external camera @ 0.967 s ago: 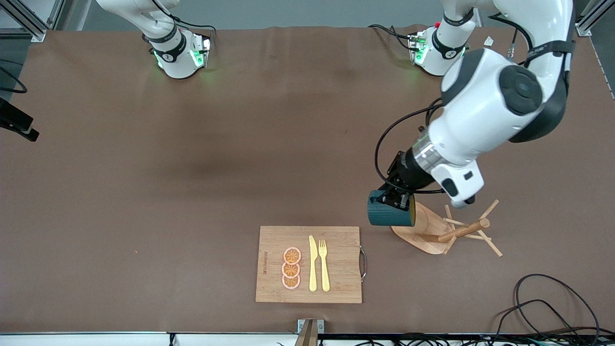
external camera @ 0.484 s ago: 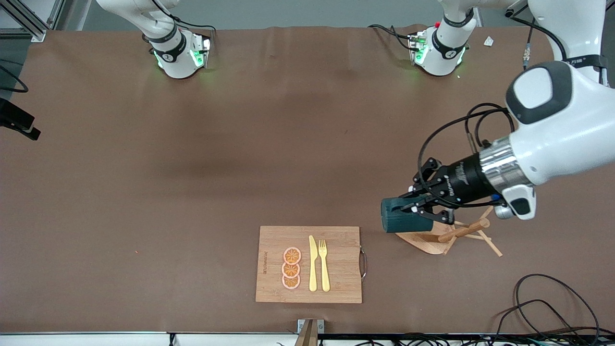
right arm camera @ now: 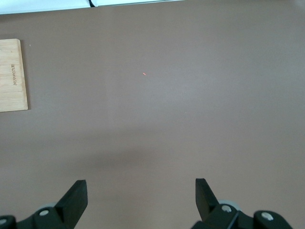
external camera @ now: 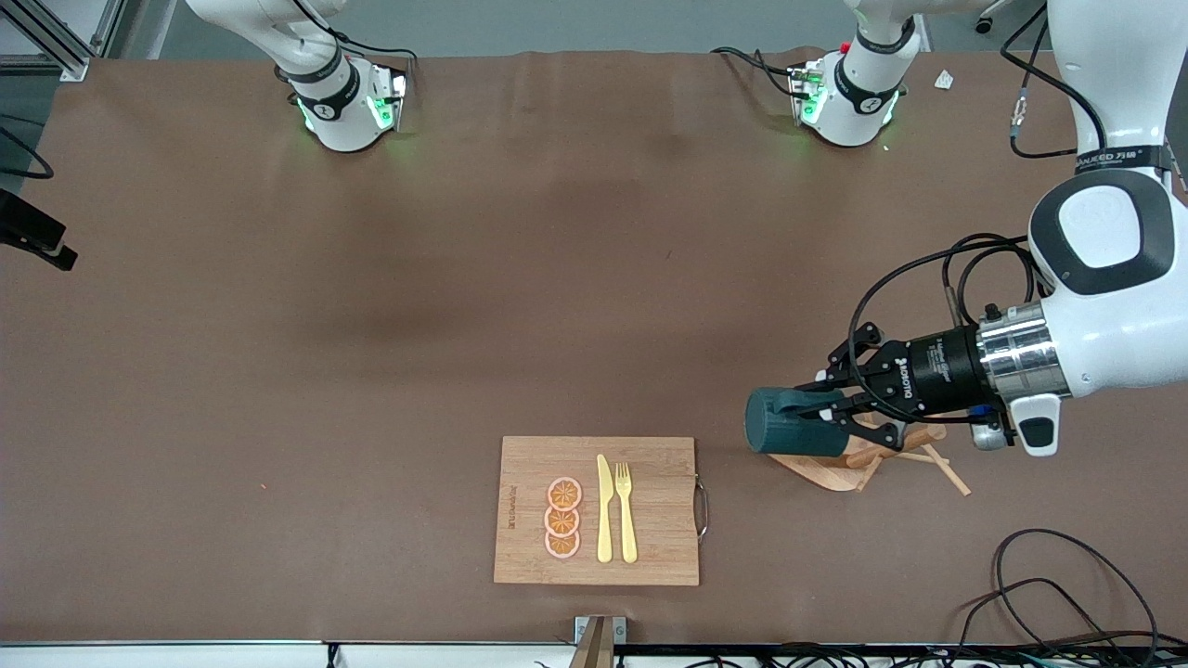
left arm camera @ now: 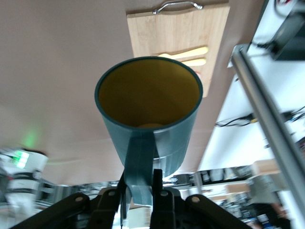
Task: Pass cup and hang on rack
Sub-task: 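Slide the mug opening onto a rack peg with the left gripper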
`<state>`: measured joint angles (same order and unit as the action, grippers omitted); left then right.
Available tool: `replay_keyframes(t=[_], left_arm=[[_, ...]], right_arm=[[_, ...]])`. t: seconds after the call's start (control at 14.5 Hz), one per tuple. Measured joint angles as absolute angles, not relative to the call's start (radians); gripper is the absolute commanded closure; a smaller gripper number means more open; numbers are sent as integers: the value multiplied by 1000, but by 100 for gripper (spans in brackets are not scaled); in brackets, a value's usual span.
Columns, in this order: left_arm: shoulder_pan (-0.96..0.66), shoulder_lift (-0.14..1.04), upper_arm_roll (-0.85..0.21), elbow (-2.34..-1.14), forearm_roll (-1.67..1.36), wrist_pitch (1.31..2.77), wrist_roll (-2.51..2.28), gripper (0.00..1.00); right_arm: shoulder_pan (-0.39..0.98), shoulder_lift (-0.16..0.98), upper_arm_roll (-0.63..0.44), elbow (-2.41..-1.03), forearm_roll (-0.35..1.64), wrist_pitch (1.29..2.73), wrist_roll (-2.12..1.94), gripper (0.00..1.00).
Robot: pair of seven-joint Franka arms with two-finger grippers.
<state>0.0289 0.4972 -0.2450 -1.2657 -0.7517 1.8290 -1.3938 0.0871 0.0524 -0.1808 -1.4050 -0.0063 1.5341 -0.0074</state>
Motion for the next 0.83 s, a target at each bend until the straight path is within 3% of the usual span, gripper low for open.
replay_keyframes(t=[0.28,0.83], left_arm=[[61,511,-245,-1269,-759,1705,-1147,100],[123,576,-244,-1290,-850,1690,-1112,100]], right_arm=[[18,52,-142,-1405,1,1534,-8,0],[-67,52,-44,-1405,2,1534,-8,0]])
